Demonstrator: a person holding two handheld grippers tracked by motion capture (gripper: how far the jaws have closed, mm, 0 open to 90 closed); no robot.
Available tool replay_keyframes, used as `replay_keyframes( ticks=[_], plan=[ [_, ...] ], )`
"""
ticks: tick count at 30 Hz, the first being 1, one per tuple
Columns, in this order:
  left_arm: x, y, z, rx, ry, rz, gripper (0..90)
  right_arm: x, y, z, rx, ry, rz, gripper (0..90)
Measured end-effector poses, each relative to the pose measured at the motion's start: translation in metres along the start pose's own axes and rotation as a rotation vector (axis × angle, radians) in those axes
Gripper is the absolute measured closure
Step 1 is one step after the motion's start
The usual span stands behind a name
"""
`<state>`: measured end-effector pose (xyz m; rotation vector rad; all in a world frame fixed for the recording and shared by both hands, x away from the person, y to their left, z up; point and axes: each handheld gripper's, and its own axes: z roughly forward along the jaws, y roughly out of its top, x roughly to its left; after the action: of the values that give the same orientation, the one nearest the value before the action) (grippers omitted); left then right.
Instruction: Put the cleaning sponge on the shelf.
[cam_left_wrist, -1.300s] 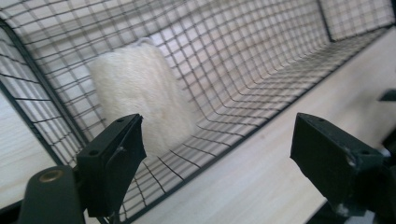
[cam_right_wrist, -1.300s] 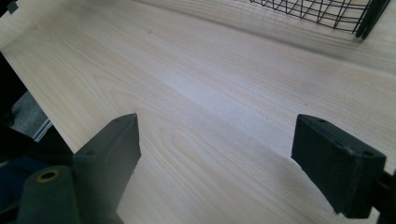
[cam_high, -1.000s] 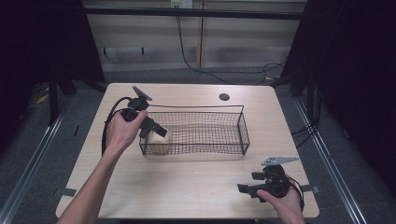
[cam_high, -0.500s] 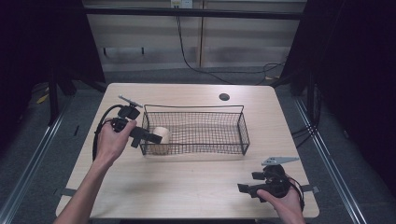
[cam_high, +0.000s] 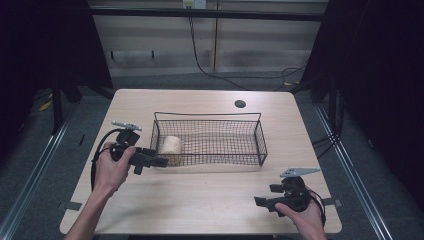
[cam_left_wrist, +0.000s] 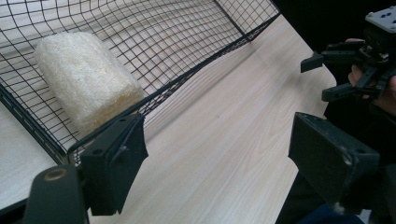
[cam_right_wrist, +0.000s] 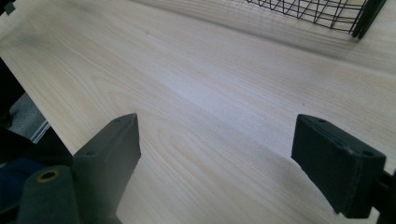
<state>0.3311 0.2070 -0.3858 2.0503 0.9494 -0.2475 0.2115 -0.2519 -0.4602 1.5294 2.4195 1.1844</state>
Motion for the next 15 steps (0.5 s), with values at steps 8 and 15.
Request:
replay_keyframes(
  ticks=[8,15],
  plan=[
    [0.006,-0.025,-0.008,-0.043,0.008,0.010,17.6,0.000,0.000,0.000,-0.001,0.000,0.004,15.2],
    [0.009,-0.048,-0.005,-0.040,0.002,0.029,17.7,0.000,0.000,0.001,-0.009,0.002,0.001,17.0]
  ],
)
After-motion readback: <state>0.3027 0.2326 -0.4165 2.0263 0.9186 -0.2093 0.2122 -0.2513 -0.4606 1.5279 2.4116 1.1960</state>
